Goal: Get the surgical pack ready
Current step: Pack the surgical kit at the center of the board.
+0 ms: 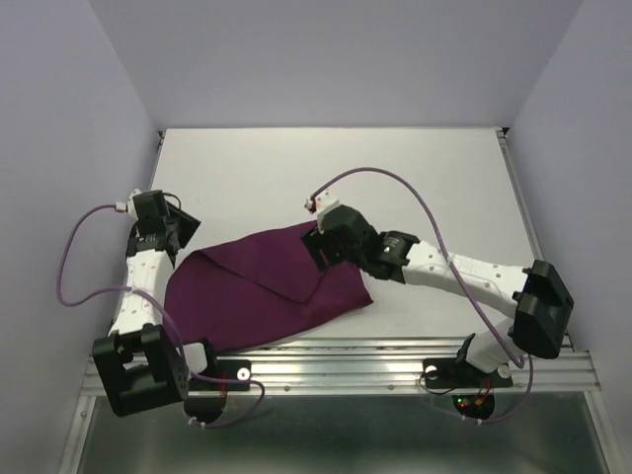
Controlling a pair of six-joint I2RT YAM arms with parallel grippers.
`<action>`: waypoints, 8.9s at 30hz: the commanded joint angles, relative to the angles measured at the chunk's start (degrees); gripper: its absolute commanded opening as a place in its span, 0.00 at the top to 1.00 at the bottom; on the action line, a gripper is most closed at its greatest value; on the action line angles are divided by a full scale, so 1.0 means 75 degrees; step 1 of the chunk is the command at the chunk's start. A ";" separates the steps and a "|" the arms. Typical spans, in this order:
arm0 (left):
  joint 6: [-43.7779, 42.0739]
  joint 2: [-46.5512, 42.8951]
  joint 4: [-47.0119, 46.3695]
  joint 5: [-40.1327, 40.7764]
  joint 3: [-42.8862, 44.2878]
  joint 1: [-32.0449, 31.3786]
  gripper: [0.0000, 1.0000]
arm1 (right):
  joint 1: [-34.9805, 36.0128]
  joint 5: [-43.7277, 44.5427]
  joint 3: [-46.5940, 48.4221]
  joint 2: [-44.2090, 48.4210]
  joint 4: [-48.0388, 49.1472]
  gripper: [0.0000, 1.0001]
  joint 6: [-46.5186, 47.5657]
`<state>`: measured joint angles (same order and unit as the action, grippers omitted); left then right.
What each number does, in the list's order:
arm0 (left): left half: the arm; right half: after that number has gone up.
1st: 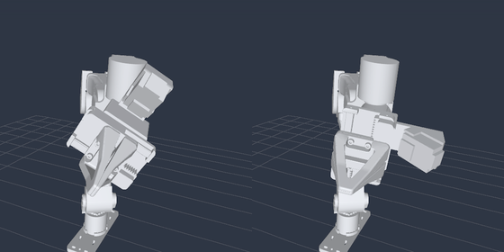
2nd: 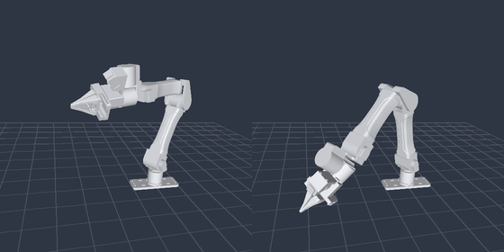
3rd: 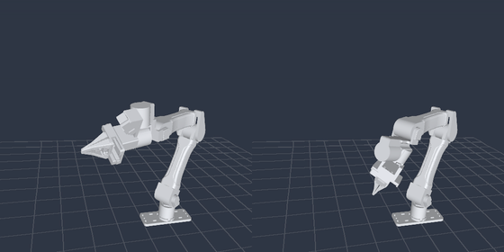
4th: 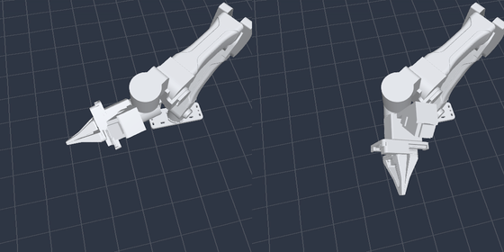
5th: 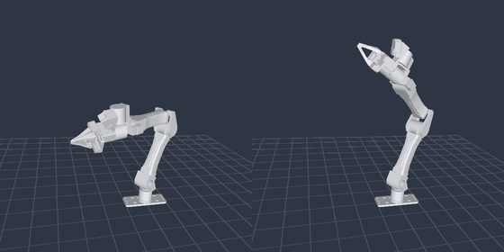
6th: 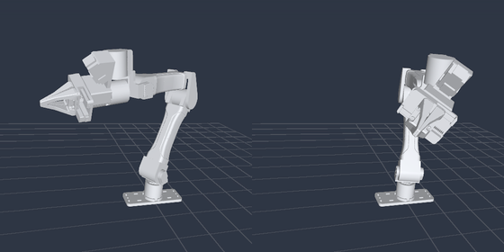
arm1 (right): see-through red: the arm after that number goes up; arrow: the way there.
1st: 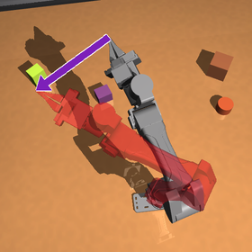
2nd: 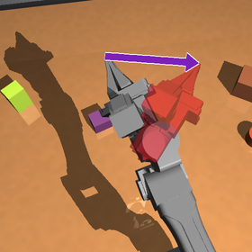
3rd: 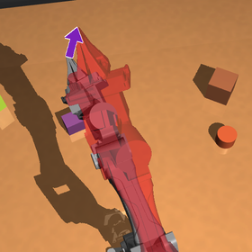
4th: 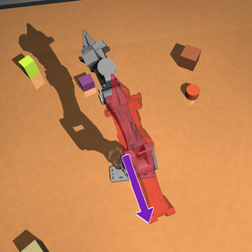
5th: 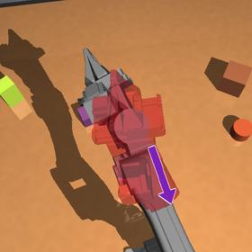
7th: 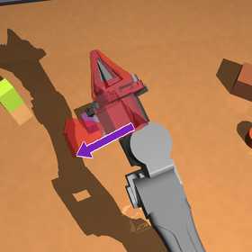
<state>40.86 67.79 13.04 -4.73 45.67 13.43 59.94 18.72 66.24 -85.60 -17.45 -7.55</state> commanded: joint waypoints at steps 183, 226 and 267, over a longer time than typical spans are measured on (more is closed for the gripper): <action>0.1455 0.3816 0.1473 0.2999 0.1879 -0.7451 1.00 | -0.3094 -0.1546 -0.1812 -0.0164 -0.0439 0.86 -0.3142; -0.0808 0.1836 0.2001 0.3561 0.1330 -0.1348 0.35 | -0.3903 -0.0468 -0.2046 0.1453 -0.1142 0.45 -0.2966; -0.0291 0.2239 0.1611 0.3301 0.1995 -0.1659 1.00 | -0.3903 -0.0739 -0.2363 0.1090 -0.0790 0.44 -0.2966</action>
<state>39.72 93.47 19.44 17.23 55.27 5.63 31.07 11.60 48.64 -76.79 -25.06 -29.41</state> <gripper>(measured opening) 0.037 0.553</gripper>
